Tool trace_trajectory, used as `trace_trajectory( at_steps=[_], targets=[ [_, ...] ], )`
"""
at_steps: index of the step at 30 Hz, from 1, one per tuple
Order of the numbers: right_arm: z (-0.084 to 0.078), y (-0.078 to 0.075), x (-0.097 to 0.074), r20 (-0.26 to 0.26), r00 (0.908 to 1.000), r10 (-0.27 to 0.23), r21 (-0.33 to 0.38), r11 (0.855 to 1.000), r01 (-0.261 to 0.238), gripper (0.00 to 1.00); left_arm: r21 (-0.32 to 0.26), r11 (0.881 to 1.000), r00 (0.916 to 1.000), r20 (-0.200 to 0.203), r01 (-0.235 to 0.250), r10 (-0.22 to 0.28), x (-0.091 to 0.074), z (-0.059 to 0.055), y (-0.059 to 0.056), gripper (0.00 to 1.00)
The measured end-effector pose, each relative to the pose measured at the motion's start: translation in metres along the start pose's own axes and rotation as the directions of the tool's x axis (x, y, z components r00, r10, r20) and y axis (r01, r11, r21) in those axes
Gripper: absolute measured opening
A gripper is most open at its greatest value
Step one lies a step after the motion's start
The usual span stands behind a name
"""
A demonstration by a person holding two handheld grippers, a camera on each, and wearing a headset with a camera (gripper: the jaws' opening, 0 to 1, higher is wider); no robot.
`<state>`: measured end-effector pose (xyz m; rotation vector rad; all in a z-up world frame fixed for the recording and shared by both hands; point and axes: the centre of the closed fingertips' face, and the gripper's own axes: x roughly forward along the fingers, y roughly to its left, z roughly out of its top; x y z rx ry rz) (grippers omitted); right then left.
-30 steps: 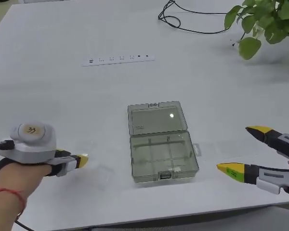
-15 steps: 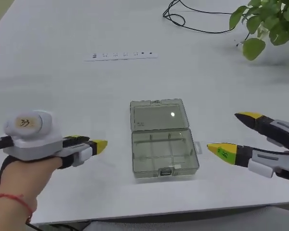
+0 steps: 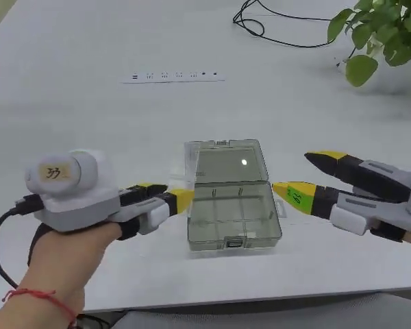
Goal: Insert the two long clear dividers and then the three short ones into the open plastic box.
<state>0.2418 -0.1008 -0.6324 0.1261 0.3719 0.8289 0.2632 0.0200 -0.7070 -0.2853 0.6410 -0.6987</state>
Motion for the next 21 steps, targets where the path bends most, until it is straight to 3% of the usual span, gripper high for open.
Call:
trace_trajectory(
  at_steps=[13, 21],
  targets=[
    [-0.015, 0.011, 0.025, -0.047, 0.9989, 0.000, 0.110, 0.994, 0.005, 0.34, 0.034, 0.995, 0.9952, 0.015, 0.096, -0.097, 0.012, 0.004, -0.046, 0.30],
    [-0.024, 0.016, 0.039, -0.068, 0.9977, -0.002, 0.167, 0.986, 0.013, 0.25, 0.073, 0.989, 0.9917, 0.004, 0.128, -0.129, 0.016, 0.004, -0.061, 0.30]
  ],
)
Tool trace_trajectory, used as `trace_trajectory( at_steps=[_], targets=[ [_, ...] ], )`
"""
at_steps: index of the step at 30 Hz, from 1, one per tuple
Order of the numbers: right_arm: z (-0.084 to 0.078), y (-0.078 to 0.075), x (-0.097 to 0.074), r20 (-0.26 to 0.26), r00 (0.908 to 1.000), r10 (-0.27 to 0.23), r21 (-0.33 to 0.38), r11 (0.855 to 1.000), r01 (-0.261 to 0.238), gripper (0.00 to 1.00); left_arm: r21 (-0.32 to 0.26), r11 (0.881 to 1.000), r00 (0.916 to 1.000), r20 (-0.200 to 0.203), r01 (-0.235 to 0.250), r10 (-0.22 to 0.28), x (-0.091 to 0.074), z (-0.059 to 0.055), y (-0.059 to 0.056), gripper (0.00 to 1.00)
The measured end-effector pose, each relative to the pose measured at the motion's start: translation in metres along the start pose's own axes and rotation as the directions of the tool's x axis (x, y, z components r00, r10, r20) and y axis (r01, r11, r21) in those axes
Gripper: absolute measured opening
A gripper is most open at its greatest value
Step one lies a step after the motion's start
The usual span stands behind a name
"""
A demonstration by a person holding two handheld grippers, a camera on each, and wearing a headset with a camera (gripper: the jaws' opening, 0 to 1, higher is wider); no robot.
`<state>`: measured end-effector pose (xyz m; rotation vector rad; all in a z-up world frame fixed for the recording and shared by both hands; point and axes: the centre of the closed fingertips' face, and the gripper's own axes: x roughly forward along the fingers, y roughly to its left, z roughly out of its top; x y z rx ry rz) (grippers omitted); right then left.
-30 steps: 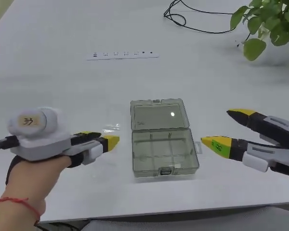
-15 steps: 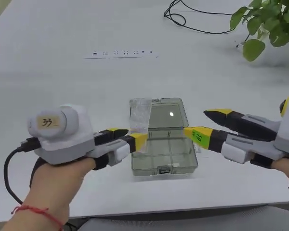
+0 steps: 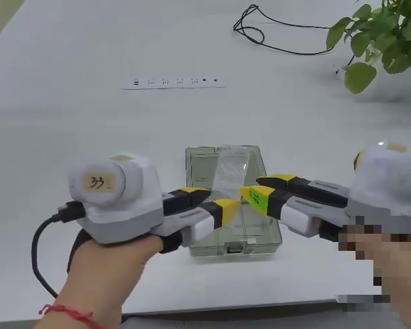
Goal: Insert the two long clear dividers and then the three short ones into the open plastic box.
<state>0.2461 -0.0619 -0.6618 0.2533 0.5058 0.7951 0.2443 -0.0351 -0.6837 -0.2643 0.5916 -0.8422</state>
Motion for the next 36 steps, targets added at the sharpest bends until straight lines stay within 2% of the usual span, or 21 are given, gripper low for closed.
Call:
trace_trajectory(
  at_steps=[5, 19, 23, 29, 36],
  targets=[
    [-0.003, 0.000, 0.006, -0.014, 0.9999, -0.003, 0.018, 1.000, 0.003, 0.20, 0.005, 1.000, 1.0000, 0.001, 0.007, -0.007, 0.000, 0.001, -0.002, 0.30],
    [-0.002, 0.002, 0.012, -0.009, 0.9999, -0.008, 0.084, 0.996, 0.009, 0.08, 0.010, 1.000, 0.9999, 0.006, 0.015, -0.015, 0.001, 0.002, -0.004, 0.30],
    [0.000, 0.002, 0.012, -0.006, 0.9998, -0.018, 0.113, 0.993, 0.018, 0.08, 0.002, 1.000, 0.9999, 0.010, 0.013, -0.013, 0.002, 0.003, -0.004, 0.31],
    [0.002, 0.006, 0.013, -0.008, 0.9996, -0.027, 0.118, 0.993, 0.028, 0.07, 0.008, 1.000, 0.9997, 0.019, 0.013, -0.013, 0.001, 0.004, -0.005, 0.28],
    [0.001, 0.006, 0.014, -0.017, 0.9995, -0.028, 0.128, 0.991, 0.030, 0.07, 0.015, 1.000, 0.9995, 0.015, 0.027, -0.028, 0.001, 0.002, -0.007, 0.31]
  ],
)
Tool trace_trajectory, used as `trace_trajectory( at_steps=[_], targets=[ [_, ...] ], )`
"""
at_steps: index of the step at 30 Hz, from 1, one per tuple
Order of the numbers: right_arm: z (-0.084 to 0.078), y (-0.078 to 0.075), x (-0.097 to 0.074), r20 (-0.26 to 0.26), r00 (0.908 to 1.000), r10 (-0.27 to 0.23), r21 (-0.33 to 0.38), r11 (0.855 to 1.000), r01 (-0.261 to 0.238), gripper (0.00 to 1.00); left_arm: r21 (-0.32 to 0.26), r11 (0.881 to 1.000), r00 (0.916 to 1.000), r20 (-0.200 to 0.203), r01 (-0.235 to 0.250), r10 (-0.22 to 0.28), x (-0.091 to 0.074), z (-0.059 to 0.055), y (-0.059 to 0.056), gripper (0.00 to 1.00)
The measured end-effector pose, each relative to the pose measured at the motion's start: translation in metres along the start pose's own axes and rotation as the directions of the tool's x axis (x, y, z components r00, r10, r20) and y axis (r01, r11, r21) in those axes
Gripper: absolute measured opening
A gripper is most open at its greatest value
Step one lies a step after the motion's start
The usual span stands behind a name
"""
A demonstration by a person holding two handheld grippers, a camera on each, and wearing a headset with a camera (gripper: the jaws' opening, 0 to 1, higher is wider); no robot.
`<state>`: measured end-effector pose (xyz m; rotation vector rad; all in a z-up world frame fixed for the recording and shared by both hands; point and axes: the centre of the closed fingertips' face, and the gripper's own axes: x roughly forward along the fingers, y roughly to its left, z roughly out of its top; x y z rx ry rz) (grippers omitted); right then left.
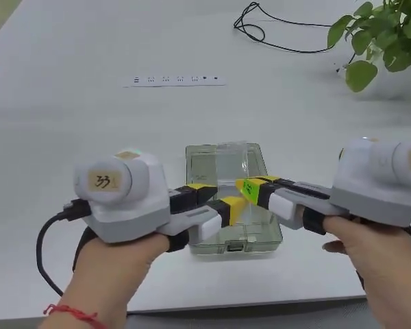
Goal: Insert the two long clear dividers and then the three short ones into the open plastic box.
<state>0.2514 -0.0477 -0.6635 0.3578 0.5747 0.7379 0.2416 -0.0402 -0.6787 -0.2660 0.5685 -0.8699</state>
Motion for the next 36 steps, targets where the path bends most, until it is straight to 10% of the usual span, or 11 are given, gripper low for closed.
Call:
trace_trajectory(
  at_steps=[22, 36],
  targets=[
    [0.003, -0.039, -0.009, -0.077, 0.9857, -0.150, 0.042, 0.987, 0.154, 0.07, 0.181, 0.983, 0.9959, -0.090, 0.021, -0.004, -0.028, -0.031, 0.035, 0.56],
    [-0.009, -0.064, -0.003, -0.223, 0.9321, -0.285, 0.035, 0.953, 0.300, 0.07, 0.269, 0.961, 0.9914, -0.129, 0.059, -0.025, -0.036, -0.043, 0.045, 0.75]
  ],
)
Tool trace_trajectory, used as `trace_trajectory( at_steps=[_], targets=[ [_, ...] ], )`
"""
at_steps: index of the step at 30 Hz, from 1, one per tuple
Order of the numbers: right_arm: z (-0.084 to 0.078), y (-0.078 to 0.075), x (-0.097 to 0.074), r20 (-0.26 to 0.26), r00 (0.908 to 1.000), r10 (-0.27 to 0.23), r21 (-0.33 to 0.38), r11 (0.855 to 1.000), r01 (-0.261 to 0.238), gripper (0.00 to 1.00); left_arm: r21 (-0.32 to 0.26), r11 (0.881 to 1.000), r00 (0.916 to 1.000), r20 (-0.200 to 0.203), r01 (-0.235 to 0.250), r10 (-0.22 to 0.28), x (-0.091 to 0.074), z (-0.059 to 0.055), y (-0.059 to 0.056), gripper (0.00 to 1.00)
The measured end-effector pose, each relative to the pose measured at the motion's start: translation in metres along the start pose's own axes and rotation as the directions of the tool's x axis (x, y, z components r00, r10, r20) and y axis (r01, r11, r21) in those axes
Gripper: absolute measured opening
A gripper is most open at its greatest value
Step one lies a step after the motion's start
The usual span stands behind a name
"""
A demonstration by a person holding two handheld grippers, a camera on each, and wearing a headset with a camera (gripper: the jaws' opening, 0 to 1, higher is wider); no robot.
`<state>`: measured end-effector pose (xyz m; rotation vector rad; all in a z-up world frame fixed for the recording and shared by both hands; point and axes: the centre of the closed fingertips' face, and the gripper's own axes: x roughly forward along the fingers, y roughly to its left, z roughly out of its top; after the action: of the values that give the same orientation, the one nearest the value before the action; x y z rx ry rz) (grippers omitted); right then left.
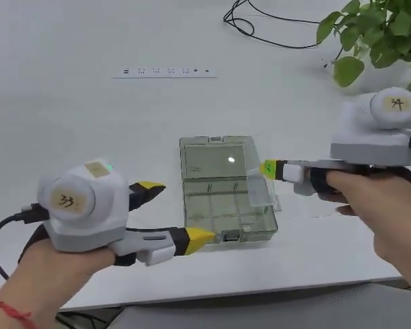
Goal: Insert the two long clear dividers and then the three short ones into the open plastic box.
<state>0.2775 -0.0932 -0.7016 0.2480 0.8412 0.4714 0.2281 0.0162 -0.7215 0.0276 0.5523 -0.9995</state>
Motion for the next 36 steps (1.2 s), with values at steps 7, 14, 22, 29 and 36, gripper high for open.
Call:
trace_trajectory(
  at_steps=[7, 14, 22, 29, 36],
  targets=[
    [-0.010, -0.016, 0.018, -0.087, 0.9947, -0.055, 0.052, 0.997, 0.060, 0.07, 0.032, 0.999, 0.9998, -0.012, 0.018, -0.018, -0.002, -0.008, 0.003, 0.82],
    [-0.026, -0.020, 0.028, -0.179, 0.9803, -0.084, 0.070, 0.993, 0.097, 0.07, 0.067, 0.997, 0.9989, -0.027, 0.039, -0.037, -0.003, -0.014, 0.006, 0.90],
    [-0.041, -0.034, 0.043, -0.282, 0.9542, -0.099, 0.115, 0.984, 0.136, 0.07, 0.076, 0.996, 0.9982, -0.029, 0.055, -0.053, -0.002, -0.017, 0.005, 0.94],
    [-0.051, -0.037, 0.048, -0.320, 0.9407, -0.112, 0.131, 0.978, 0.161, 0.07, 0.069, 0.995, 0.9973, -0.023, 0.071, -0.070, 0.000, -0.018, 0.003, 0.94],
    [-0.056, -0.036, 0.050, -0.332, 0.9355, -0.120, 0.139, 0.975, 0.175, 0.07, 0.060, 0.996, 0.9974, -0.015, 0.072, -0.071, 0.001, -0.018, 0.003, 0.94]
  ],
)
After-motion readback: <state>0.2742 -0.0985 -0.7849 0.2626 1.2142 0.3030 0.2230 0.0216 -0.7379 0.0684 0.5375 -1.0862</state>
